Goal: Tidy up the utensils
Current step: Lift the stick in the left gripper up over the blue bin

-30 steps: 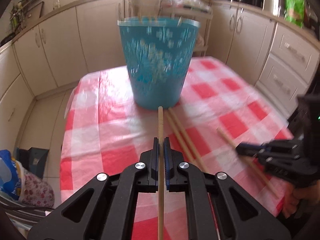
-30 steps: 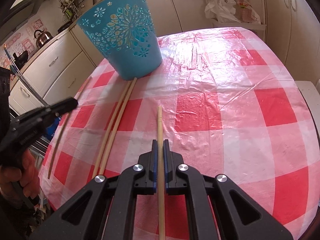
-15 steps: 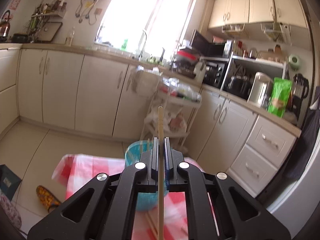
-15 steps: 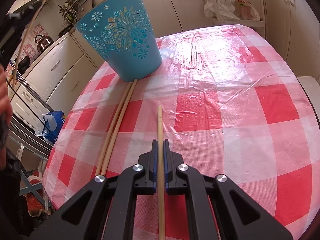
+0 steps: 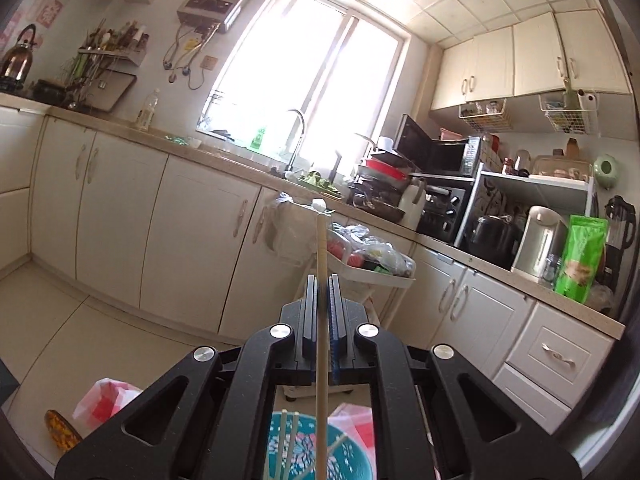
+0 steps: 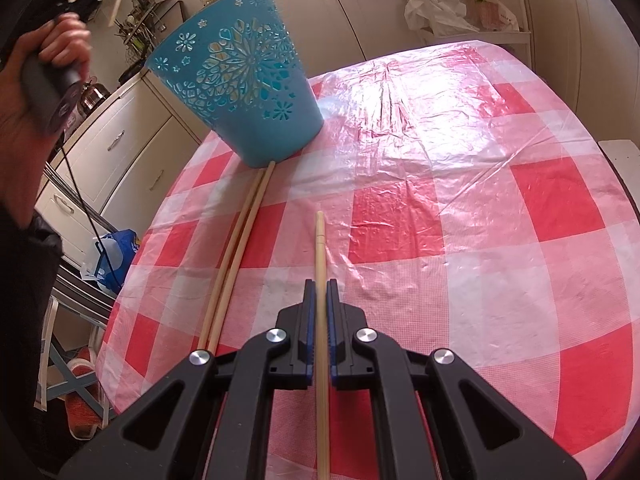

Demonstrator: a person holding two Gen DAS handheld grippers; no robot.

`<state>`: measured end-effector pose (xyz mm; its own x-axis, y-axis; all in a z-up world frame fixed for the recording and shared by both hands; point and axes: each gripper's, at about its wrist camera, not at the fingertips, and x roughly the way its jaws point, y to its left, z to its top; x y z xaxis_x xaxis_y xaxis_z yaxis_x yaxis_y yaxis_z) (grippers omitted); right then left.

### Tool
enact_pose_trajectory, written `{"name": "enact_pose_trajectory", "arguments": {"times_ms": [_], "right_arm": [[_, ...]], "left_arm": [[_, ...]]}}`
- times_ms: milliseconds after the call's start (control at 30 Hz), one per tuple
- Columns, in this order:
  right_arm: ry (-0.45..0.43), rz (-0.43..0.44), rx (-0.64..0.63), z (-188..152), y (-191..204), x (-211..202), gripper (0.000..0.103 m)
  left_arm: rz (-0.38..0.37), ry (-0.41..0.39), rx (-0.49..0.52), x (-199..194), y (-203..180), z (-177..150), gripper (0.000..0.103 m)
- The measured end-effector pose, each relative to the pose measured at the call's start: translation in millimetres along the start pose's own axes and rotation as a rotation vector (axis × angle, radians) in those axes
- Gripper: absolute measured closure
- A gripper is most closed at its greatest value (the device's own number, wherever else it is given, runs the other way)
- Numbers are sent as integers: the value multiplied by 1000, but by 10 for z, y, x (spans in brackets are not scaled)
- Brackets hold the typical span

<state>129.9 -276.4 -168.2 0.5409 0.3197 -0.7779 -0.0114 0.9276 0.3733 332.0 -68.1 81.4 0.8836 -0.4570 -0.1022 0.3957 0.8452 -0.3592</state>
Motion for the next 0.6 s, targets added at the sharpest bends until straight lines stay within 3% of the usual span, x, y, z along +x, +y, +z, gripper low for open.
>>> {"name": "enact_pose_trajectory", "arguments": {"times_ms": [133,433,600], "right_arm": [[1,9,7,0,-14,-3,97],[3,17,16,9,-21,-3,97],[3,17,16,7,-24,-5,97]], "left_arm": [[36,17,-13,239,76,-143,98],[95,33,19,263,125,-486,98],[123,108,72,282,126,-674,98]]}}
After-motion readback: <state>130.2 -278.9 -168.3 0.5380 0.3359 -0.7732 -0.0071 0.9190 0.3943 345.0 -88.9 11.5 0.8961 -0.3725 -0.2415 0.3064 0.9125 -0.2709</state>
